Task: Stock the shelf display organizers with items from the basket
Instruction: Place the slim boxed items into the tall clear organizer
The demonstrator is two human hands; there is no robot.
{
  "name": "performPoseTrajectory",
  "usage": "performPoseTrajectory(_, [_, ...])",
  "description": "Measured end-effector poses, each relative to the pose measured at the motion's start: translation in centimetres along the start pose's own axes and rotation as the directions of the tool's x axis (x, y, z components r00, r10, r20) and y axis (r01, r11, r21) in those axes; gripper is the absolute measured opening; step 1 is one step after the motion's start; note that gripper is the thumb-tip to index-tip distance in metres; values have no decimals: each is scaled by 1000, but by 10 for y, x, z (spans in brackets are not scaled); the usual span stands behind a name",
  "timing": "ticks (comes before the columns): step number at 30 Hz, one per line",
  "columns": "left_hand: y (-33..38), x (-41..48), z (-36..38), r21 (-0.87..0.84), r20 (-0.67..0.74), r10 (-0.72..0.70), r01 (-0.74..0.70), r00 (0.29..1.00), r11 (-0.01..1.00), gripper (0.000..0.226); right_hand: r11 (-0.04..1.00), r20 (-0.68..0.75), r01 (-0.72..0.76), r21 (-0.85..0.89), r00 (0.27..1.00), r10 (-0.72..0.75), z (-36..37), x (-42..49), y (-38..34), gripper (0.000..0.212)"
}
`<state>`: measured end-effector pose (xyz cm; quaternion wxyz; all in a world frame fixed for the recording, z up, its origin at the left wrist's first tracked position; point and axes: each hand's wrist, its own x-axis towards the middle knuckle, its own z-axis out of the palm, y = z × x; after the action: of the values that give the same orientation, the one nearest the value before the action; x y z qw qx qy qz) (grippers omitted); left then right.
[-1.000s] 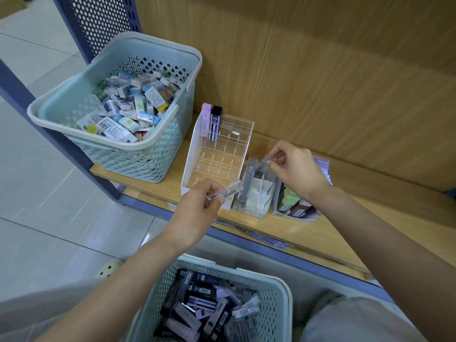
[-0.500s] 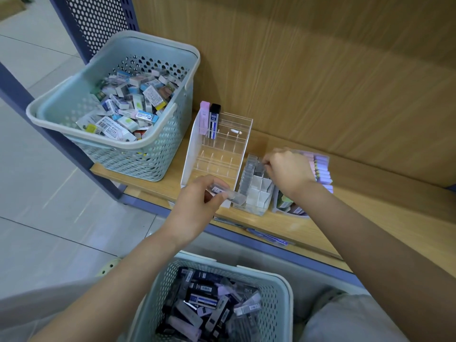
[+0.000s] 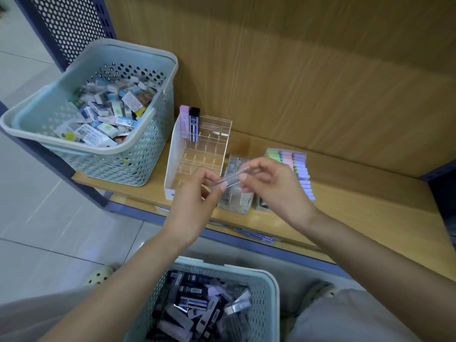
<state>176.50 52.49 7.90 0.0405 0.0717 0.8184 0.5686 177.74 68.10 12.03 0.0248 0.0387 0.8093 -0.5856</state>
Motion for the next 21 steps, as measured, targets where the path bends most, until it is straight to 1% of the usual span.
performPoseTrajectory(3, [-7,4,8,230,68,80,-93,995,969,15,986,-119,86,-145,988,-103,-24,16,-6,14])
performPoseTrajectory(5, [-15,9,12,372,132,134,-174,982,912,20,957,-195,115,-265,966,-170,-39,29,-4,14])
performPoseTrajectory(7, [-25,15,17,480,230,189,-280,955,832,28,905,-196,111,-411,958,-207,-45,41,4,11])
performPoseTrajectory(9, [-34,20,22,547,319,234,-380,918,746,31,850,-157,117,-513,961,-226,-44,50,14,12])
performPoseTrajectory(11, [-43,23,24,587,360,250,-426,899,688,33,792,-70,147,-592,970,-233,-38,58,23,11])
performPoseTrajectory(14, [-53,23,23,593,373,256,-442,892,673,37,720,43,165,-674,982,-185,-28,68,37,9])
performPoseTrajectory(18, [-59,20,23,601,370,275,-455,887,657,39,664,62,198,-721,973,-224,-21,80,46,13])
performPoseTrajectory(21, [-61,19,23,590,376,273,-456,885,666,41,592,129,217,-776,974,-187,-17,83,47,14])
